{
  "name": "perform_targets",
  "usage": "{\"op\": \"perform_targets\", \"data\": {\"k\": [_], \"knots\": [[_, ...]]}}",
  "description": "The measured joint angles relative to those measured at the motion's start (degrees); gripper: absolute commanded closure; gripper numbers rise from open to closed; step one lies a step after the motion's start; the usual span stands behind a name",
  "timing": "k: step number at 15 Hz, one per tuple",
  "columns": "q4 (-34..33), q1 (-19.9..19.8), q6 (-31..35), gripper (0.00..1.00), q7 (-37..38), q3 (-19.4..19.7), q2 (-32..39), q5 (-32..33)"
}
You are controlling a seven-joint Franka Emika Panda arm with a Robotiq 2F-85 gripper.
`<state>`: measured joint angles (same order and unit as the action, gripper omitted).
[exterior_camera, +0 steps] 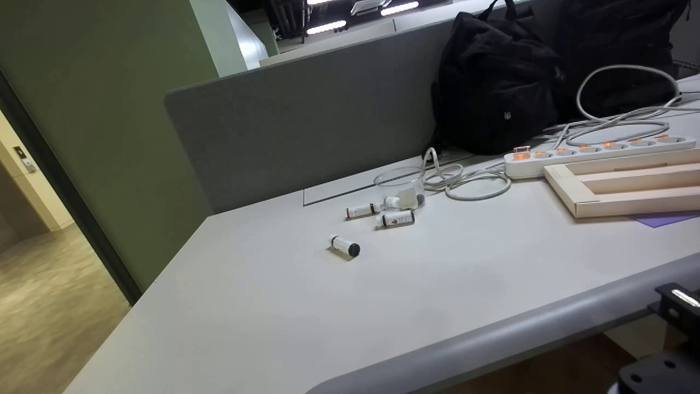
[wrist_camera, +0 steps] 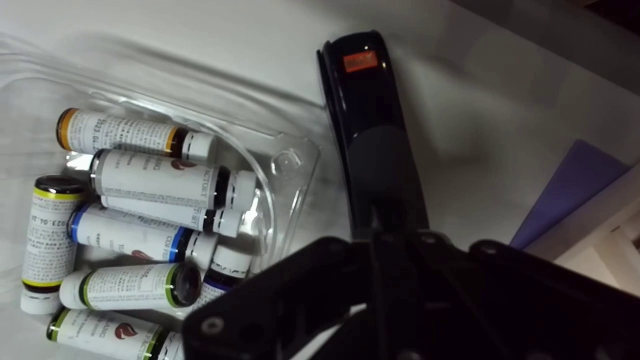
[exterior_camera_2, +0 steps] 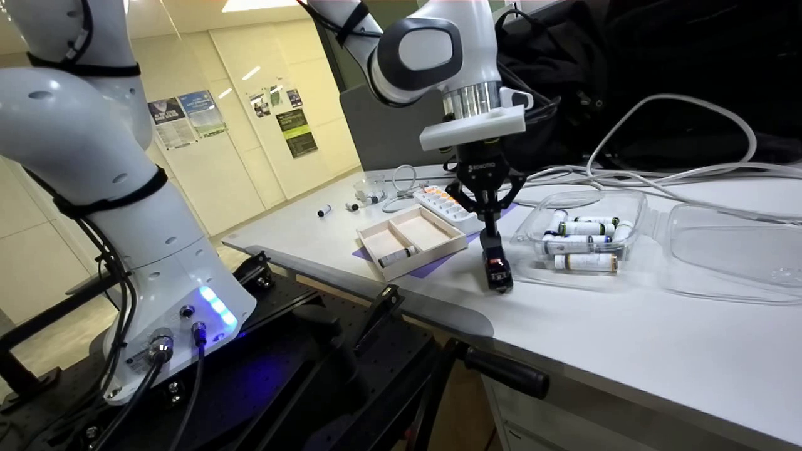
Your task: Press the stapler
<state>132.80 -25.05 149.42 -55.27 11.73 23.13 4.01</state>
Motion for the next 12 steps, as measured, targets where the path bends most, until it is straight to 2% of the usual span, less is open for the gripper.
{"op": "perform_targets", "data": {"k": [4, 12], "knots": [[-0.7, 1.1, 1.2, 1.00, 1.4, 0.8, 1.5, 2.6], [-2.2, 3.0, -0.8, 1.00, 5.1, 1.5, 2.9, 6.5]]}}
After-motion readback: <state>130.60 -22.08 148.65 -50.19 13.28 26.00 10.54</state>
